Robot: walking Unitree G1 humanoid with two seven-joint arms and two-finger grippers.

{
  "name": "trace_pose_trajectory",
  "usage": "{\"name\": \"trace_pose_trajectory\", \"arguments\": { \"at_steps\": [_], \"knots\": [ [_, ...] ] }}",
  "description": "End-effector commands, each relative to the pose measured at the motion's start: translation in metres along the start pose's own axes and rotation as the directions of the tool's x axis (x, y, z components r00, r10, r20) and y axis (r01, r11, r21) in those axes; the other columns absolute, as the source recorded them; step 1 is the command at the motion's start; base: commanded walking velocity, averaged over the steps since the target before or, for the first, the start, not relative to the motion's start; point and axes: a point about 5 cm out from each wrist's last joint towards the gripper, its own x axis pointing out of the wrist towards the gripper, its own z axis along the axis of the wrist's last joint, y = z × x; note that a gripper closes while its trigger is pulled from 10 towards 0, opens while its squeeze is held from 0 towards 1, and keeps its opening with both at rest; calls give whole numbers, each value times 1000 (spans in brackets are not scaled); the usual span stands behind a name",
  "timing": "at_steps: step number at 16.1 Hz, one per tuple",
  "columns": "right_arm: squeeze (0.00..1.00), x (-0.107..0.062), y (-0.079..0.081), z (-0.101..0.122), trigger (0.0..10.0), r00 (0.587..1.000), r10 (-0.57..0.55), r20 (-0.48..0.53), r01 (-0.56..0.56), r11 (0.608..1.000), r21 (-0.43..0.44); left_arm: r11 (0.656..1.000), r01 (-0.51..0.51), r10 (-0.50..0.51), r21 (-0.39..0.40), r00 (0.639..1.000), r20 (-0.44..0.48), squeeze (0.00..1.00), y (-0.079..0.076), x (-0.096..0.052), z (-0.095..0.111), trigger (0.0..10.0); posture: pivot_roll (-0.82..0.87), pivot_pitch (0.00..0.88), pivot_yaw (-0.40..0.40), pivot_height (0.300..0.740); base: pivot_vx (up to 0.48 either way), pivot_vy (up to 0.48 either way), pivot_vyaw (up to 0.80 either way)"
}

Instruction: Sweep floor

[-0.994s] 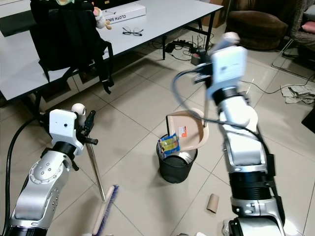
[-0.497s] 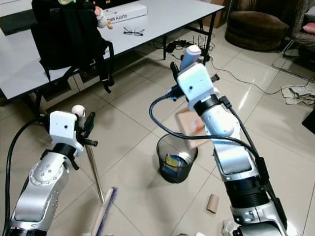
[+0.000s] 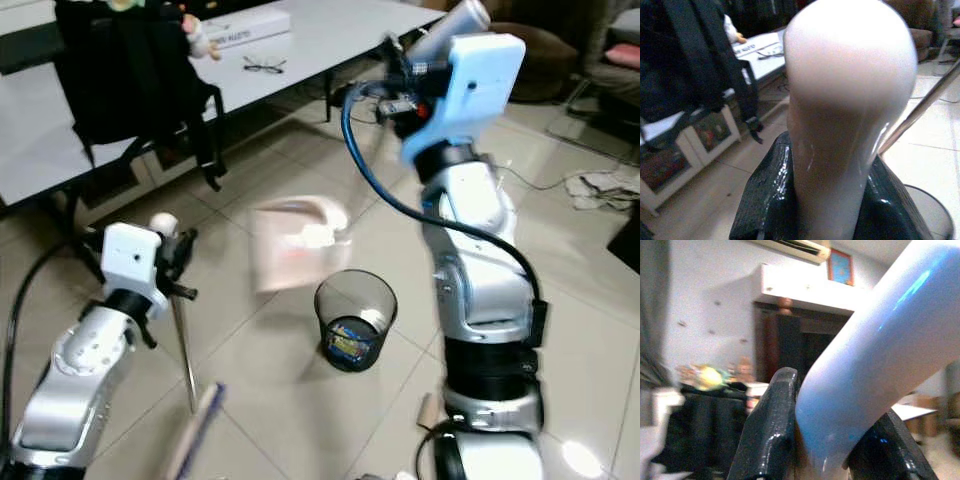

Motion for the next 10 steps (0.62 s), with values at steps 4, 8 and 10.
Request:
{"name": "trace_pose_trajectory", "arguments": {
  "at_steps": [4, 8, 10],
  "knots": [
    [0, -5, 16, -1, 10000, 999, -40, -38, 41, 999, 34, 999, -37, 34, 38, 995, 89, 0, 14, 6, 29, 10000, -40, 0, 50, 740, 0, 0, 0],
    [0, -24, 19, -27, 10000, 986, -79, -146, 85, 996, 34, 999, -12, 9, 48, 997, 77, 0, 11, 4, 28, 10000, -40, 0, 56, 740, 0, 0, 0],
    [0, -32, 18, -36, 10000, 978, -95, -186, 108, 992, 64, 999, -10, 6, 49, 997, 76, 0, 11, 4, 29, 10000, -40, 0, 56, 740, 0, 0, 0]
  ]
}}
